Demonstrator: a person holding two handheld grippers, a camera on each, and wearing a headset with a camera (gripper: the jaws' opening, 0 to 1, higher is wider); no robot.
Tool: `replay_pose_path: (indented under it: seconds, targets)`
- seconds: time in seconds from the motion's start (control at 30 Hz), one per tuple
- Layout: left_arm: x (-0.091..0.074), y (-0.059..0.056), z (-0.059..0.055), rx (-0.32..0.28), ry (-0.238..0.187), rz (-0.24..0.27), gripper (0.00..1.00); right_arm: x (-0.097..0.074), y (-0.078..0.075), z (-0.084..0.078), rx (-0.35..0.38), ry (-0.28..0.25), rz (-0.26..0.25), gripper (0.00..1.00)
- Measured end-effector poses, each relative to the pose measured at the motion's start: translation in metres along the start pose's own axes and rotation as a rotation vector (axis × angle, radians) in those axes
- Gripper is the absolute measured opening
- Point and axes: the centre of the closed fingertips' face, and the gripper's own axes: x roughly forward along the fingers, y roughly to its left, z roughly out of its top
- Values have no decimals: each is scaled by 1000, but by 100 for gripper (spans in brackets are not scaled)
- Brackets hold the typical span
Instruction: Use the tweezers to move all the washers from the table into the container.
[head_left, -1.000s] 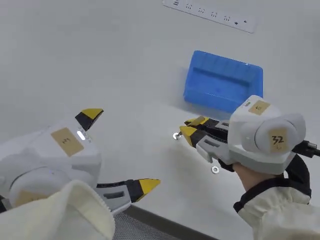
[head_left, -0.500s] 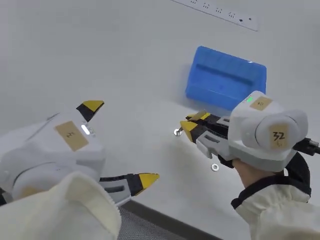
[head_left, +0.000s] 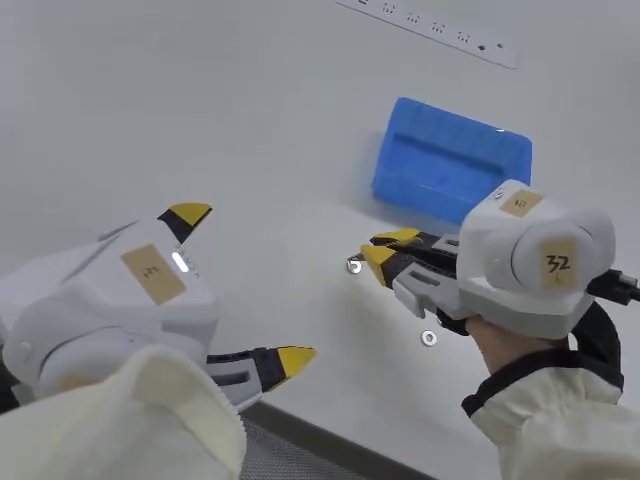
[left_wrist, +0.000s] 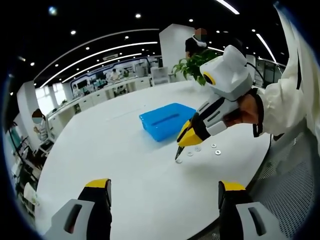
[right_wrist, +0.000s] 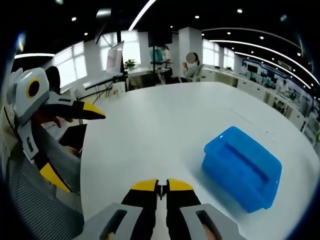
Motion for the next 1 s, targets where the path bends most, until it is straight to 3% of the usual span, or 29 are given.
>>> replay_pose_path:
  seconds: [0.4, 1.0]
  targets:
    - [0, 2, 0, 8, 2, 8, 89, -4, -3, -5, -19, 68, -10, 3]
    - [-1, 5, -2, 23, 14, 20, 87, 0, -5, -7, 23, 153, -8, 3]
